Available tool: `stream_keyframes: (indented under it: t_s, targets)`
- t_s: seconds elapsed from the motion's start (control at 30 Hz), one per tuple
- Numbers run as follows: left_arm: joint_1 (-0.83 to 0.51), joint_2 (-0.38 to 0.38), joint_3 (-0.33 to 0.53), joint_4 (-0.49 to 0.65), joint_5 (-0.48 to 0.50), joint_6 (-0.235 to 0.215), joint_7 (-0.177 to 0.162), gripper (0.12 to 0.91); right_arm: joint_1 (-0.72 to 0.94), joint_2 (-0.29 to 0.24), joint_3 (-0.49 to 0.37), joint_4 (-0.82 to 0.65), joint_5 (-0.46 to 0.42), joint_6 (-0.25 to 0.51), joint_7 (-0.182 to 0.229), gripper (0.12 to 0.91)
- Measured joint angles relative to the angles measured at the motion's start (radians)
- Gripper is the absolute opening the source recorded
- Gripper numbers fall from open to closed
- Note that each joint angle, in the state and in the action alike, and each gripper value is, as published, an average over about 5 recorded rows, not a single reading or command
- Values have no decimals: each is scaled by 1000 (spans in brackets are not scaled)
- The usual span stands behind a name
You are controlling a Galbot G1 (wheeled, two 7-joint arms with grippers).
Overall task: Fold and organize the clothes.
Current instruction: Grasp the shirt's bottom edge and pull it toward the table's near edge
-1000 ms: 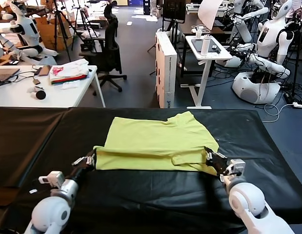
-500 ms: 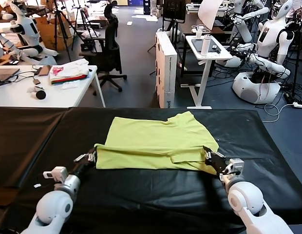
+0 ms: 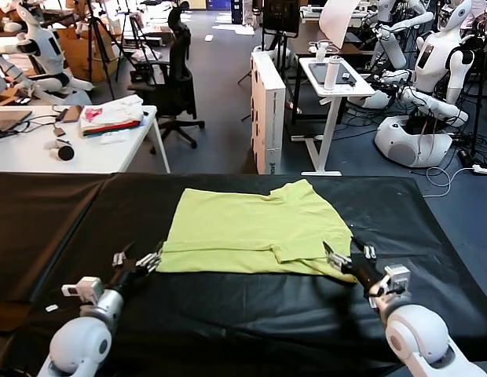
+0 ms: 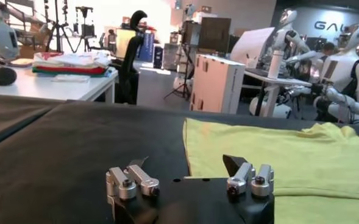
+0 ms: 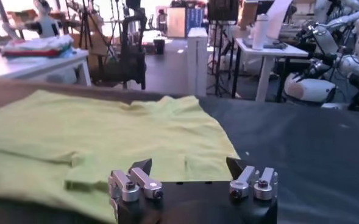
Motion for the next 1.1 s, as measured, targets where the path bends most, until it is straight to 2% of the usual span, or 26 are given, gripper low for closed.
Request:
stream_keyframes:
  t_s: [0.4,0.5,0.57,0.63,0.73,0.8,0.97,1.03,1.1]
  targets:
    - [52,-9,17,-7,0,32,-4,907,-23,-17,-5,-1,-6,-10,2,896]
    - [57,-9,22,2,-4,34,-4,906,-18,-18,-9,-4,-5,-9,3,829]
    - [56,-10,24,7,-5,33,-4,900,-15,-19,-12,-7,-4,-8,3,755]
    - [54,-11,25,10,-6,31,-4,863,-11,-19,-15,-11,-4,-8,3,691]
    - [51,-10,25,12,-6,31,-3,722,-6,-20,-18,-17,-3,-7,3,579]
    - [49,-9,26,15,-7,29,-3,589,-3,-20,-20,-20,-2,-7,5,485]
    - [48,-9,26,21,-7,25,1,293,-5,-25,-21,-20,9,-9,17,205]
    - [49,-9,26,21,-7,23,5,195,-11,-31,-17,-14,24,-16,33,156]
    - [50,-9,26,20,-7,21,8,155,-20,-40,-10,-4,45,-32,52,142]
